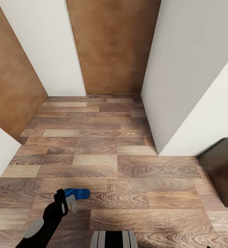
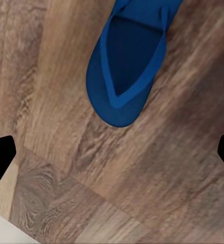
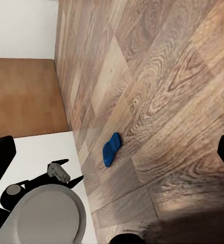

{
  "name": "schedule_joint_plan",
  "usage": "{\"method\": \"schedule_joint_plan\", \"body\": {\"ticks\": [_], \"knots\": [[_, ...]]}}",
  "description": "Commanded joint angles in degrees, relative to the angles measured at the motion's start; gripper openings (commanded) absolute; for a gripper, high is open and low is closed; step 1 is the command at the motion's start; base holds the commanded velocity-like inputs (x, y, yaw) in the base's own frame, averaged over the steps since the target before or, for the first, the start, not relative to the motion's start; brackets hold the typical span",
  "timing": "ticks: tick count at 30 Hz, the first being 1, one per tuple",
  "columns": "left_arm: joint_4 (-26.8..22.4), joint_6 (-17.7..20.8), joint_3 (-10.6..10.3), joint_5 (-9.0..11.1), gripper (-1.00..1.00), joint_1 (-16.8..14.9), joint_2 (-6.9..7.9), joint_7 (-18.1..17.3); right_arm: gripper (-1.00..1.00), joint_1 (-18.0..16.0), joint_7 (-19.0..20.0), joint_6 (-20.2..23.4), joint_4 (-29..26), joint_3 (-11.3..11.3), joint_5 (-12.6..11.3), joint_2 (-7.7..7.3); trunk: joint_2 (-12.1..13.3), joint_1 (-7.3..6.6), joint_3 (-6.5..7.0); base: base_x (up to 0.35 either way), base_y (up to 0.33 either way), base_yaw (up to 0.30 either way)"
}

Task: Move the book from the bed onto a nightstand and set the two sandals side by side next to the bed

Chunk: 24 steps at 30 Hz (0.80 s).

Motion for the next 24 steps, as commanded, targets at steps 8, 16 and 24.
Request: {"method": "schedule_joint_plan", "body": {"ticks": [8, 16, 24], "knots": [[-0.1, 0.1, -0.2, -0.4, 1.0, 0.0, 0.07, -0.5, 1.0, 0.0, 0.2, 0.6, 0.0, 0.0, -0.1, 0.0, -0.1, 0.12, -1.15, 0.0, 0.0, 0.0], [-0.1, 0.1, -0.2, -0.4, 1.0, 0.0, 0.08, -0.6, 1.0, 0.0, 0.2, 0.6, 0.0, 0.0, -0.1, -0.02, -0.1, 0.12, -1.15, 0.001, 0.0, 0.0], [0.0, 0.1, -0.2, -0.4, 1.0, 0.0, 0.08, -0.6, 1.0, 0.0, 0.2, 0.6, 0.0, 0.0, -0.1, 0.0, -0.1, 0.12, -1.15, 0.172, 0.0, 0.0]]}}
